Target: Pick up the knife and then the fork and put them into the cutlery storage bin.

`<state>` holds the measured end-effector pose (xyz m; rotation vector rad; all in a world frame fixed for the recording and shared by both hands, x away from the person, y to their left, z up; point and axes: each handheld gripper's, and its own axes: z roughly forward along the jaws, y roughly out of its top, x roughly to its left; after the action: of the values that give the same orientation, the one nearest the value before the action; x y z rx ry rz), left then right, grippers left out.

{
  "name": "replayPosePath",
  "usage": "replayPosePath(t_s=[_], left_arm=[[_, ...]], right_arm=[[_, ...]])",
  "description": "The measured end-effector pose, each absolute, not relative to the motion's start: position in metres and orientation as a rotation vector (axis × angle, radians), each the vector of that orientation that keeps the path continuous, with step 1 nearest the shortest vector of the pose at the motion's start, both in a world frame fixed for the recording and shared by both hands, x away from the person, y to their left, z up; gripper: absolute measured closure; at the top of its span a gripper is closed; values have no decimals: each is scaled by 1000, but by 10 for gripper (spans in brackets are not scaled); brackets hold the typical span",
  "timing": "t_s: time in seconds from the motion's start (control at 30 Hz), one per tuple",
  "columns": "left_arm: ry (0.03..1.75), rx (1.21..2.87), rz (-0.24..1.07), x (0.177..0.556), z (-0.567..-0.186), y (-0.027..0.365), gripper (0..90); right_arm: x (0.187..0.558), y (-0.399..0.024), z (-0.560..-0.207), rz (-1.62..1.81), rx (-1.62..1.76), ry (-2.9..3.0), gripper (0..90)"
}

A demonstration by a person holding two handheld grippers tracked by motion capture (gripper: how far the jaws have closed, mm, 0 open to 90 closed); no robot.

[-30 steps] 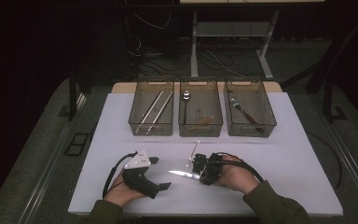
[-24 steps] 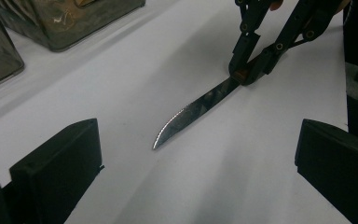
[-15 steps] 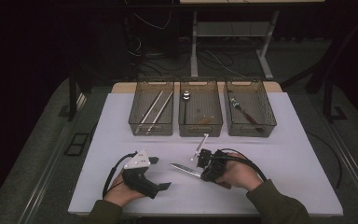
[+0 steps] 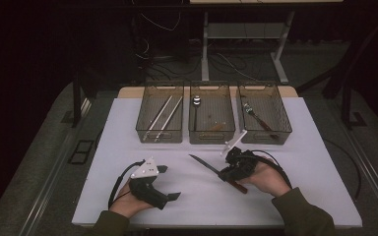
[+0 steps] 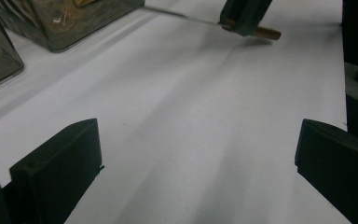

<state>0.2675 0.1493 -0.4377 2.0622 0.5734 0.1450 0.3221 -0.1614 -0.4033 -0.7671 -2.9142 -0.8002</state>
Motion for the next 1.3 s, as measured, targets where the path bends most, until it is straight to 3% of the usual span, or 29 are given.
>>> replayPosePath(t_s=[0.5, 1.3], left_arm=[[571, 2063, 144, 268, -438, 149, 0], [571, 2060, 146, 269, -438, 151, 0]], right_arm=[[334, -205, -383, -1185, -976, -2760, 776], [342, -251, -366, -1484, -1174, -2650, 776]])
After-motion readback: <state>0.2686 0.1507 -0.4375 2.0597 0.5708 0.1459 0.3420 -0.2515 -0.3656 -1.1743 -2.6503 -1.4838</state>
